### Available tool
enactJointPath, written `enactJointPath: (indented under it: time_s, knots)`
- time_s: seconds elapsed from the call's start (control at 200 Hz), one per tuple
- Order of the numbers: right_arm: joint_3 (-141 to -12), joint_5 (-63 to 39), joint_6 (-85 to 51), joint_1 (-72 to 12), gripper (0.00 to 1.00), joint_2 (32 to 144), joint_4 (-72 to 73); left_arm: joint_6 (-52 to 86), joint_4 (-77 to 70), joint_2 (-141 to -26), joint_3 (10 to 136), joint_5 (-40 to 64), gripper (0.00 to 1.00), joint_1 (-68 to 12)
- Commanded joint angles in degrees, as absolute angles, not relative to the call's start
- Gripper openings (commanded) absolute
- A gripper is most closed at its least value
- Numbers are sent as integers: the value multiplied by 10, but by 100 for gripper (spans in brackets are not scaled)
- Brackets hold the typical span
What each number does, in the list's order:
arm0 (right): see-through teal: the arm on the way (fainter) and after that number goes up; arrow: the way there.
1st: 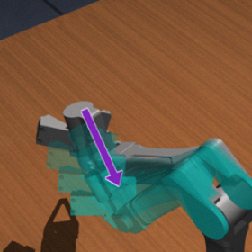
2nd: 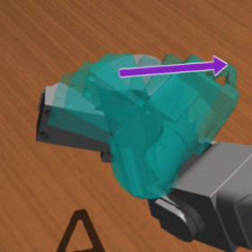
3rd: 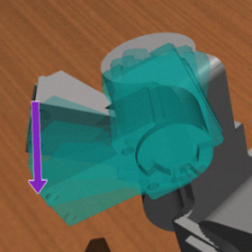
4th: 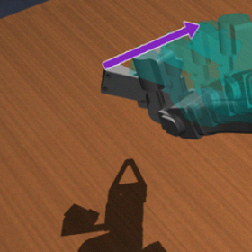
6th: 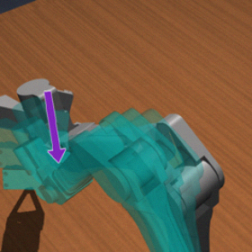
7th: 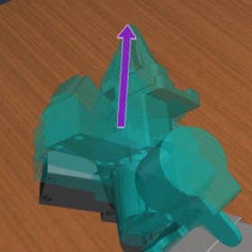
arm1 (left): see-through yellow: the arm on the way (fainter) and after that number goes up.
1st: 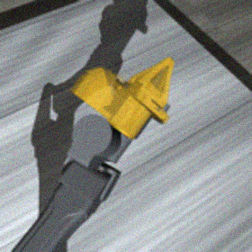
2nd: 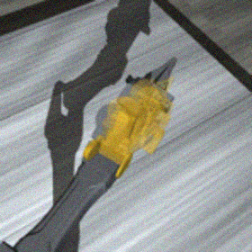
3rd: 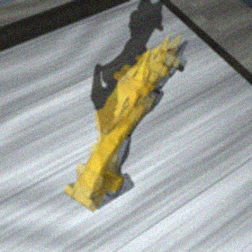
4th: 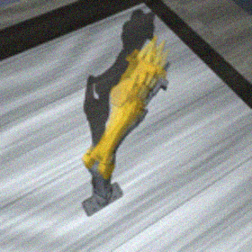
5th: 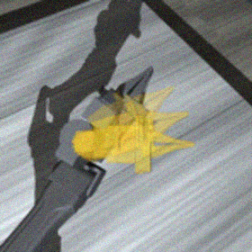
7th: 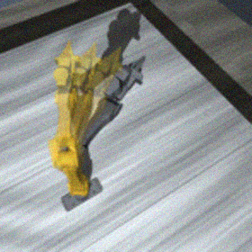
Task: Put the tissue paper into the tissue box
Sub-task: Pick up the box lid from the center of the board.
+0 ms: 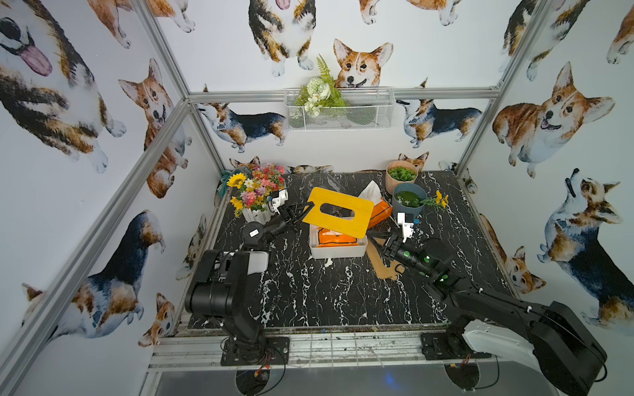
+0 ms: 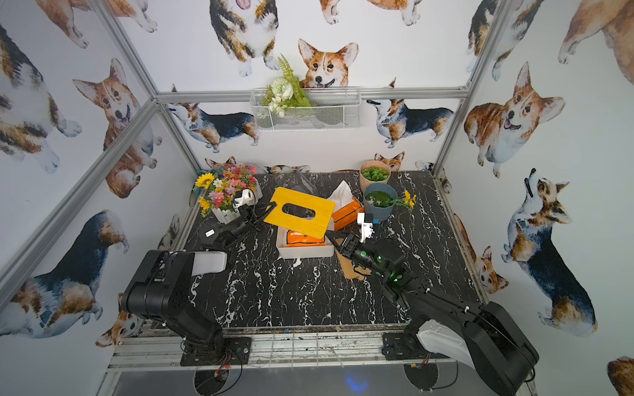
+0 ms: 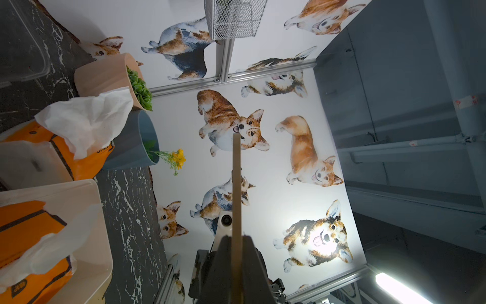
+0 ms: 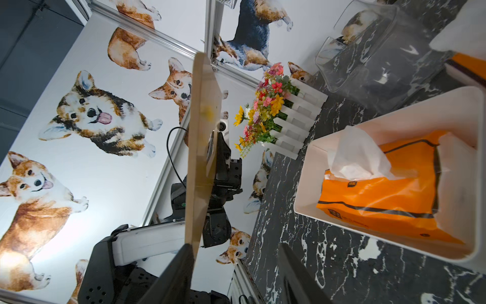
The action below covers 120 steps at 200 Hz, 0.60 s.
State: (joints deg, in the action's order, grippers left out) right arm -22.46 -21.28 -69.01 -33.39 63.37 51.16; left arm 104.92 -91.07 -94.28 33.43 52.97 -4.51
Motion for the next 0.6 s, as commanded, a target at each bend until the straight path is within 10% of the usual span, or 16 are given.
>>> enactJointPath:
  time_s: [0.0,0.295,0.596]
  knots:
    - [-239,-253,-738,-337,49,665,616,1044,-985,-944,333,550,0,-47]
    - [-264,-260,-743,-347,45,690,614,1040,-985,-946,331,549,0,-46]
    - [-194,-147,-713,-347,69,554,511,1042,-985,-940,335,548,0,-40]
